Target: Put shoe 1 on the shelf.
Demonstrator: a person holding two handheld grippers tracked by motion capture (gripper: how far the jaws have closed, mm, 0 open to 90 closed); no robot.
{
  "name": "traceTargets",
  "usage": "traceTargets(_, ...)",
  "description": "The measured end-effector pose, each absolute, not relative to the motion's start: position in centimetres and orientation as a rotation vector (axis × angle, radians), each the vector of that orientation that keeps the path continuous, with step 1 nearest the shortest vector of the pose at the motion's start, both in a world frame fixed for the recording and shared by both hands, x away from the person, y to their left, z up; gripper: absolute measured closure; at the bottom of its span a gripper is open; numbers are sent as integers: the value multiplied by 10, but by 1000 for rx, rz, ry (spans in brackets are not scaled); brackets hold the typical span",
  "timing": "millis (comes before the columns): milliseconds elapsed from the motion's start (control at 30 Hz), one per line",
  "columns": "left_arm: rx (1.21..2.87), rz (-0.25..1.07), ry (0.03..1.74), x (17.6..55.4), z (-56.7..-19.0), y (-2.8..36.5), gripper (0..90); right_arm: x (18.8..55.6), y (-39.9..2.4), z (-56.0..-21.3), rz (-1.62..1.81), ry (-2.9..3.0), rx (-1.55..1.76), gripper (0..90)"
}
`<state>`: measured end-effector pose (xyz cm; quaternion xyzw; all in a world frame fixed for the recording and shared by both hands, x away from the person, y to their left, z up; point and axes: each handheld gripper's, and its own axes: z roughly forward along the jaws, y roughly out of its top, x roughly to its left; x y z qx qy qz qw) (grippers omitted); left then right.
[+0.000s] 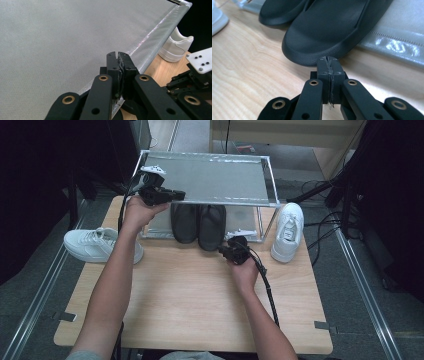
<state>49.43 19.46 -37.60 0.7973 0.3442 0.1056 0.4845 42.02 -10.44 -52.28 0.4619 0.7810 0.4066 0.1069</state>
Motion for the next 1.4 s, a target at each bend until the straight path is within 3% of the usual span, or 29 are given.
traceTargets(733, 1944, 276, 851, 493, -375, 194, 869, 448, -87, -518, 1159, 2291, 1377, 898)
traceTargets(1000, 1919, 239, 861, 486, -363, 194, 730, 421, -100, -502, 1249, 2312, 1291, 830)
traceTargets(1200, 1979, 223, 840, 470, -351, 185, 569, 404, -114, -489, 1344, 2316, 1249, 701)
traceTargets(1400, 1956, 193, 851, 453, -347, 191, 497, 389, -127, -478, 1358, 2338, 1182, 604)
